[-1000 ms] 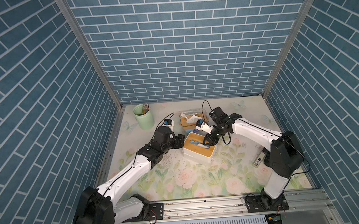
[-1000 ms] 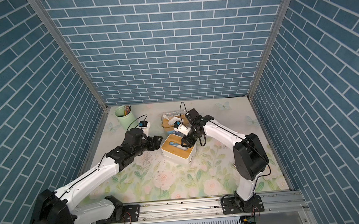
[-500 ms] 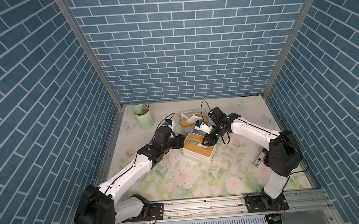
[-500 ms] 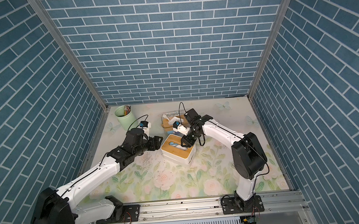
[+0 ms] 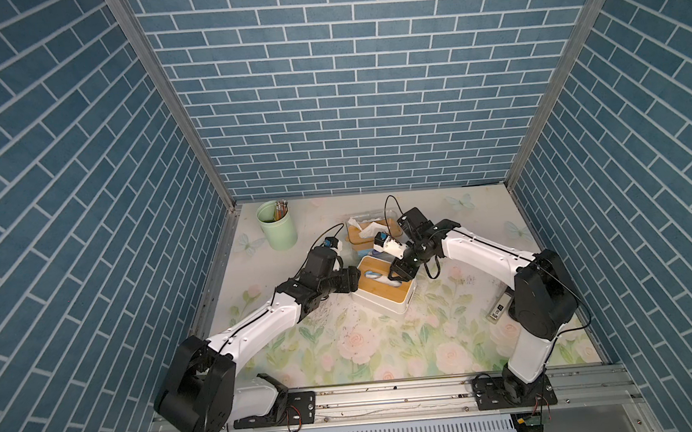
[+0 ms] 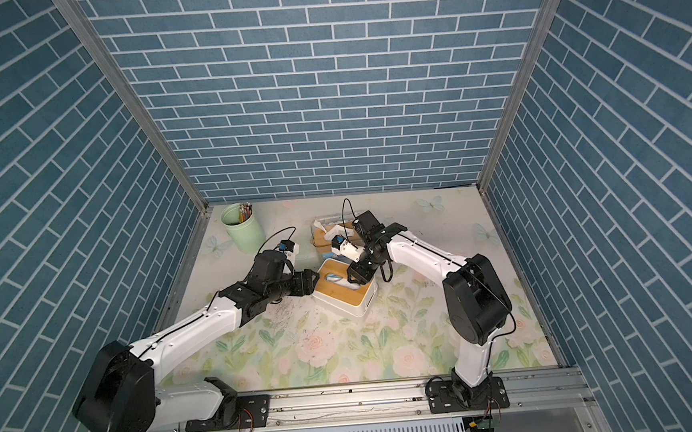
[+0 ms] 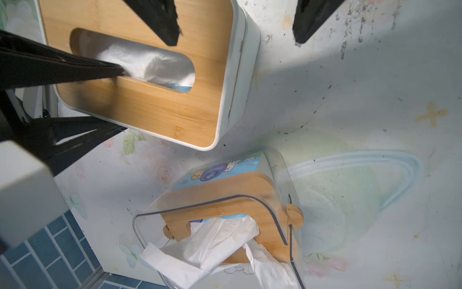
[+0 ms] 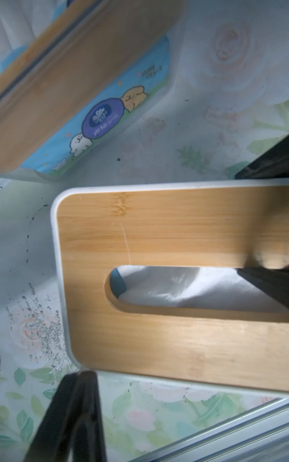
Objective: Put the tissue paper into the tissue box
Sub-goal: Close the box lid on the tissue box.
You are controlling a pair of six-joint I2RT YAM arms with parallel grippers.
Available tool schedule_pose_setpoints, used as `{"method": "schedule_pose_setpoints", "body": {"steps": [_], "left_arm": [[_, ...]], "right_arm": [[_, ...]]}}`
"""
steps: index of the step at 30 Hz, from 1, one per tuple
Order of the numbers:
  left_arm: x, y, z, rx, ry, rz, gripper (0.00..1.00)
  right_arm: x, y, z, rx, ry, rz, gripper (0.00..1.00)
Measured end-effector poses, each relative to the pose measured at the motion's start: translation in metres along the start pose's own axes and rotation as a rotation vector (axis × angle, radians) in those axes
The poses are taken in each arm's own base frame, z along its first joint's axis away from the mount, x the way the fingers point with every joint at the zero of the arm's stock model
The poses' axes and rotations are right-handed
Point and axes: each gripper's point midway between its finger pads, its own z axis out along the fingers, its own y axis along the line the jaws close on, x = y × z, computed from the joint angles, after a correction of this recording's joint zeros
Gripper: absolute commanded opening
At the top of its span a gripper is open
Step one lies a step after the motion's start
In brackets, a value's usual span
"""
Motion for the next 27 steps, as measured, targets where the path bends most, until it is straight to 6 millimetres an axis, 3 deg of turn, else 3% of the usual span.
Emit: {"method": "schedule_pose_setpoints", "body": {"steps": [8, 16, 22, 27], "left_arm": [[0.004, -0.002, 0.010, 0.017, 0.018, -0.011, 0.85], [0.003, -0.002, 0.014, 0.022, 0.014, -0.011, 0.85], [0.005, -0.001, 0.016, 0.019, 0.021, -0.011, 0.85], [0.006, 0.000, 0.021, 0.016, 0.032, -0.011, 0.85]], "right_arm": [[-0.002, -0.001, 0.000, 0.007, -0.010, -0.003, 0.52], [0.002, 0.001, -0.003, 0.014, -0.030, 0.009, 0.84], [0.002, 0.002, -0.013, 0.017, -0.078, 0.020, 0.89], [0.008, -0.002, -0.040, 0.023, -0.189, 0.095, 0.90]]}}
